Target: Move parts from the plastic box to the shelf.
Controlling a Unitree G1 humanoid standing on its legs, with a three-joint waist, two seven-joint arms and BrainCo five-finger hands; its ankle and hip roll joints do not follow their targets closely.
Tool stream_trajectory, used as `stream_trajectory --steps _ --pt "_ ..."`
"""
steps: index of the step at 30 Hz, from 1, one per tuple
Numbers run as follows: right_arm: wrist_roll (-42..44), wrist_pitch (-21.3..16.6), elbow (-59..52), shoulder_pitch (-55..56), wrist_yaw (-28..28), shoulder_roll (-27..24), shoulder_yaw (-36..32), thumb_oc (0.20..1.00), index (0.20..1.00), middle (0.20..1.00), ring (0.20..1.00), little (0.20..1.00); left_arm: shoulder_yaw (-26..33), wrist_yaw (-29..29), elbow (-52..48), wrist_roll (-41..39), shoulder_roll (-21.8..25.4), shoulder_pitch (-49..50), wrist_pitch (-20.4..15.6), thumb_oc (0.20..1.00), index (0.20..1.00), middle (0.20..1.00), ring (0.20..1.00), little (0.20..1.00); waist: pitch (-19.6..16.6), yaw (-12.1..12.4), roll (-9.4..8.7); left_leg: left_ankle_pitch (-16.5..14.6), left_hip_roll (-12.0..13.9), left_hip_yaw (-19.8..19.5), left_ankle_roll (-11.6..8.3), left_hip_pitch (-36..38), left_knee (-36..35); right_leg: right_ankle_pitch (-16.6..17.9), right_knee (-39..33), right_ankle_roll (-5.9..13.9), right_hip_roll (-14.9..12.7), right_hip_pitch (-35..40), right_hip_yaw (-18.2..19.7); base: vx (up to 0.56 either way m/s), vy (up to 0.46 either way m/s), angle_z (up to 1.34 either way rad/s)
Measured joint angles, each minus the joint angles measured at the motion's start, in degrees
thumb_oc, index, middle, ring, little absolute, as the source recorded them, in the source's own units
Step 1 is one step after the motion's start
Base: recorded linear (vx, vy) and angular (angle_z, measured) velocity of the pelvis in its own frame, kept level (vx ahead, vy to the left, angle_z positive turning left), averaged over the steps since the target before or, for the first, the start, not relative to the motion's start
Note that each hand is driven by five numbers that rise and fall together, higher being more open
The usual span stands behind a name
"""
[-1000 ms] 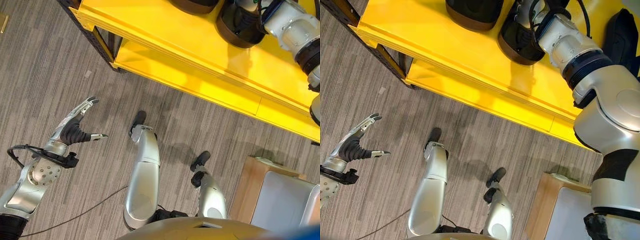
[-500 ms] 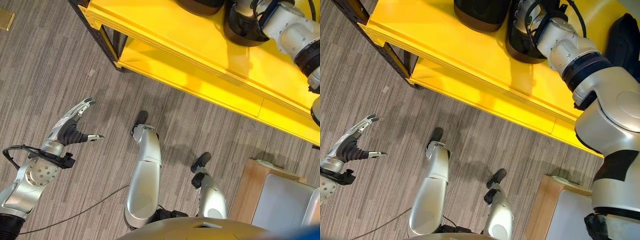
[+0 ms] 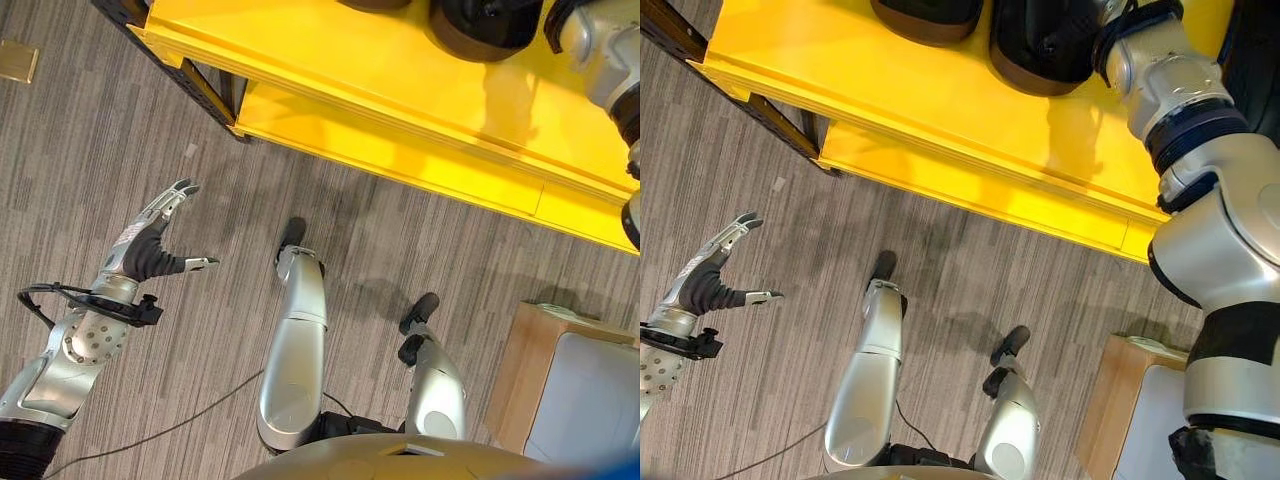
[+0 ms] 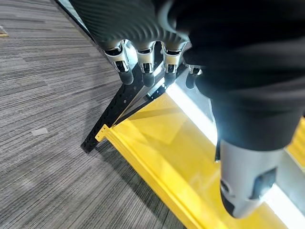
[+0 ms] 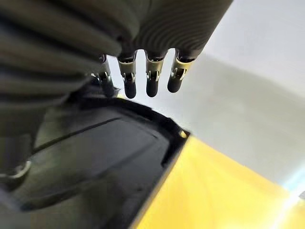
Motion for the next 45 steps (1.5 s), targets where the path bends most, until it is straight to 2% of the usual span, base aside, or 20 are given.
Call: stream_trajectory --steps 9,13,15,16,18,21,23,25,28,30,31,32,38,40,45 --pt "10.31 -1.42 -11.21 -0.67 -1.75 -0.27 -5.44 1.0 1.0 1.0 1.0 1.0 0.49 -0.03 0.0 -2.16 0.0 0.61 0.0 1.0 1.0 1.0 1.0 1.0 -0.11 -1.57 0.14 0.36 0.75 0.9 0.07 2.58 -1.71 -0.79 0.58 -0.36 0.0 0.58 0.82 -0.01 0.003 -0.05" --pt "10.34 -1.72 -17.15 -0.63 -1.64 -3.29 -5.71 1.0 1.0 1.0 1.0 1.0 0.54 -0.07 0.0 -2.16 -0.02 0.63 0.0 1.0 1.0 1.0 1.0 1.0 -0.11 -2.0 0.16 0.59 0.76 1.79 -0.23 4.01 -2.19 -0.76 0.76 -0.34 -0.32 1.26 1.69 -0.01 0.0 -0.03" --pt "10.64 -2.05 -22.9 0.58 -1.43 -6.6 -7.9 1.0 1.0 1.0 1.0 1.0 0.51 -0.11 -0.16 -2.11 -0.29 0.23 0.02 1.0 1.0 1.0 1.0 1.0 -0.71 -3.85 0.86 0.27 0.87 2.49 0.11 6.22 -2.93 -0.94 0.62 -0.56 -0.54 2.56 2.01 -0.01 -0.006 -0.07" --pt "11.06 -2.89 -36.15 7.95 -1.59 -12.23 -17.34 1.0 1.0 1.0 1.0 1.0 0.53 -0.12 -0.18 -2.05 -0.84 0.12 0.18 1.0 1.0 1.0 1.0 1.0 -0.65 -4.17 1.4 0.52 0.96 2.82 -0.16 7.32 -3.19 -1.23 1.33 -0.73 -0.67 3.07 2.35 -0.08 0.003 -0.09" --pt "11.04 -3.6 -42.73 13.91 -1.45 -15.38 -20.27 1.0 1.0 1.0 1.0 1.0 0.19 -0.12 0.3 -1.79 -2.98 -0.41 0.26 1.0 1.0 1.0 1.0 1.0 -0.78 -4.54 1.62 0.62 1.21 3.58 -0.31 10.14 -3.84 -1.22 1.54 -0.6 -0.8 4.73 2.7 -0.07 0.008 -0.13" --pt "10.89 -4.46 -48.31 26.2 -1.01 -17.83 -25.84 1.0 1.0 1.0 1.0 1.0 -1.17 -0.18 0.4 -1.23 -5.4 -0.68 0.25 1.0 1.0 1.0 1.0 1.0 -1.65 -5.94 2.71 0.15 1.5 4.14 0.12 13.83 -5.38 -2.29 1.07 -0.38 -1.1 7.89 2.0 0.04 -0.014 -0.04" --pt "10.67 -4.69 -56.16 41.81 -0.43 -17.76 -36.44 1.0 1.0 1.0 1.0 1.0 -2.94 -0.31 1.47 0.7 -8.29 -0.64 0.27 1.0 1.0 1.0 1.0 1.0 -4.01 -7.05 4.15 0.12 1.51 4.47 0.1 15.11 -6.08 -2.32 -0.88 -0.36 -0.96 9.63 1.79 0.06 -0.052 -0.04" --pt "9.66 -5.23 -59.81 52.98 0.12 -16.14 -42.23 1.0 1.0 1.0 1.0 1.0 -3.36 -0.65 1.59 1.58 -9.56 -0.56 0.31 1.0 1.0 1.0 1.0 1.0 -4.3 -7.54 4.47 0.07 1.66 5.01 0.05 18.0 -6.93 -2.0 -1.39 -0.67 -0.98 12.18 1.84 0.05 -0.031 -0.07" --pt "7.95 -5.44 -63.58 61.48 1.9 -15.17 -46.2 1.0 1.0 1.0 1.0 1.0 -4.04 -1.32 1.62 2.94 -10.64 -0.6 0.28 1.0 1.0 1.0 1.0 1.0 -5.95 -8.81 5.07 -0.24 2.11 5.06 -0.1 18.72 -7.15 -2.06 -2.58 -0.55 -0.59 13.3 1.24 0.06 -0.012 -0.05" --pt "6.85 -5.96 -66.32 68.03 2.61 -11.19 -50.48 1.0 1.0 1.0 1.0 1.0 -4.12 -1.6 1.61 3.67 -11.69 -0.37 0.29 1.0 1.0 1.0 1.0 1.0 -6.53 -9.5 4.96 -0.82 2.09 5.59 -0.06 20.22 -7.11 -1.82 -3.43 -0.88 -0.71 14.93 1.21 0.05 0.005 -0.04" --pt "3.93 -6.19 -69.6 74.89 3.12 -5.37 -53.29 1.0 1.0 1.0 1.0 1.0 -4.06 -1.73 1.71 5.25 -12.79 -0.68 0.31 1.0 1.0 1.0 1.0 1.0 -7.06 -9.97 4.9 -1.56 2.05 5.83 -0.08 22.09 -6.93 -1.8 -3.82 -0.93 -0.8 16.93 1.18 0.09 0.013 0.0" --pt "2.47 -6.62 -72.02 79.52 3.69 -1.89 -53.15 1.0 1.0 1.0 1.0 1.0 -4.05 -1.69 1.81 5.26 -14.24 0.17 0.3 1.0 1.0 1.0 1.0 1.0 -8.33 -9.86 5.09 -2.14 2.03 6.01 -0.02 22.63 -6.56 -1.92 -4.16 -0.84 -0.86 17.82 1.02 0.06 0.005 -0.01" --pt "-7.59 -7.99 -74.84 84.5 5.87 3.39 -50.34 1.0 1.0 1.0 1.0 1.0 -4.25 -1.71 1.77 9.84 -16.22 1.03 0.24 1.0 1.0 1.0 1.0 1.0 -11.45 -10.94 4.84 -3.21 1.78 6.74 0.29 24.15 -5.97 -2.1 -4.75 -1.05 -1.42 19.49 0.94 0.08 0.019 -0.03" --pt "-9.57 -8.33 -74.13 84.11 6.18 2.81 -47.2 1.0 1.0 1.0 1.0 1.0 -4.49 -1.7 1.77 9.86 -16.2 1.44 0.17 1.0 1.0 1.0 1.0 1.0 -12.29 -10.97 4.5 -3.37 1.3 6.92 0.52 24.57 -5.88 -2.14 -4.79 -1.03 -1.98 19.99 0.97 0.08 -0.006 0.02" --pt "-14.48 -8.32 -69.42 83.17 7.52 7.94 -37.62 1.0 1.0 1.0 1.0 1.0 -4.34 -1.19 1.88 13.05 -16.76 3.14 0.24 1.0 1.0 1.0 1.0 1.0 -13.45 -10.8 3.3 -3.49 1.2 7.07 0.58 24.95 -5.7 -2.24 -5.28 -1.1 -2.02 20.64 0.96 0.04 0.007 0.0"
